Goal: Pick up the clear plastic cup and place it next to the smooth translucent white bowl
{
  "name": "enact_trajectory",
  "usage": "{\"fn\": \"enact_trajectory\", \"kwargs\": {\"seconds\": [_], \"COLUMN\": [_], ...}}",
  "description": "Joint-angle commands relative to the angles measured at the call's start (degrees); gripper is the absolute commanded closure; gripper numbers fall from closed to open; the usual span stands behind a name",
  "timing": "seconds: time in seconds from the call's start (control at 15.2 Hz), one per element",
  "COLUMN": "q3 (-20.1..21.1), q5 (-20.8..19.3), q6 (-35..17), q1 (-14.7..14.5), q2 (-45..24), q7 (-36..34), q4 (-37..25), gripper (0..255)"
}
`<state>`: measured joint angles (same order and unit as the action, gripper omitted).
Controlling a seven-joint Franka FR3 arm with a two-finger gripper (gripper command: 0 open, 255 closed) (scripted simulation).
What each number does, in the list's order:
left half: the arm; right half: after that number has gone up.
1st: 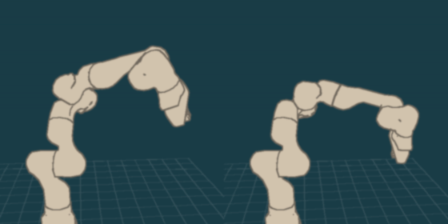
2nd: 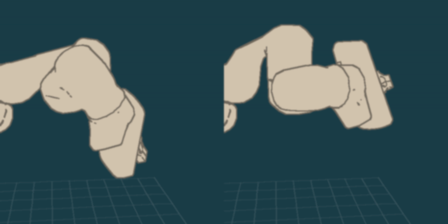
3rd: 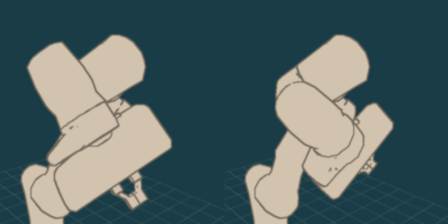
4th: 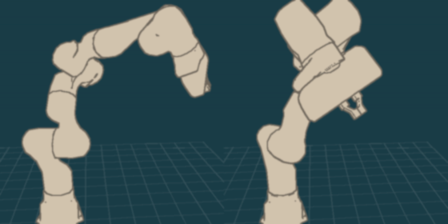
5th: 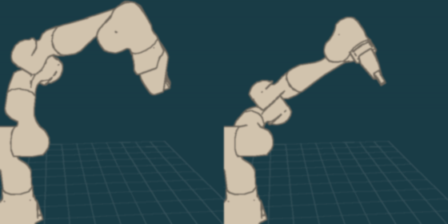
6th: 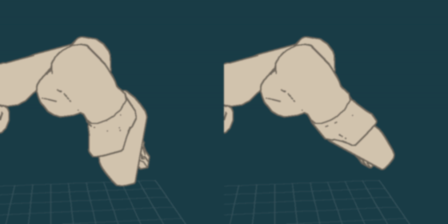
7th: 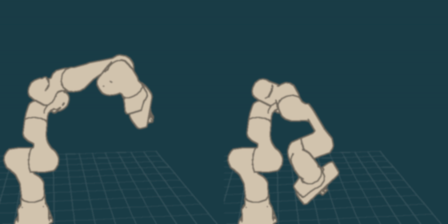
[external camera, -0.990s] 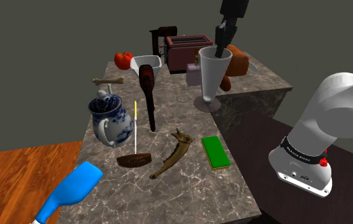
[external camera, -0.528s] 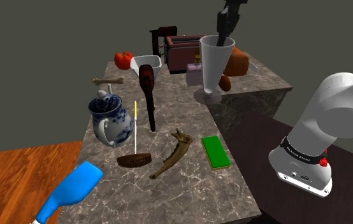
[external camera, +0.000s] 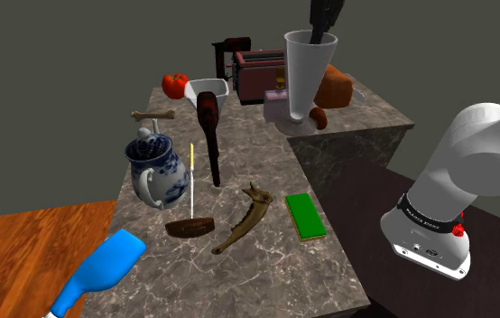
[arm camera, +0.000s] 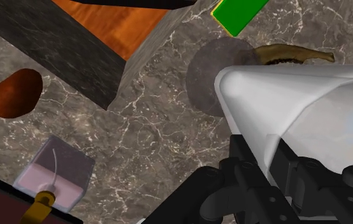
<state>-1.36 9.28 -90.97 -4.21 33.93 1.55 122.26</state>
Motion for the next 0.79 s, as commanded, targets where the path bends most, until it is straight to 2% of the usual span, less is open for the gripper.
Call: {"fn": "enact_trajectory", "kwargs": {"seconds": [0.0, 0.73], "q3": [-0.22, -0.52], "q5": [-0.10, -0.06], "q6": [1.62, 9.59], "q1": [0.03, -0.20], "q2": [-0.37, -3.75], "q7": [-0.03, -1.24], "q4": [-2.00, -13.45], "gripper": [255, 255]}}
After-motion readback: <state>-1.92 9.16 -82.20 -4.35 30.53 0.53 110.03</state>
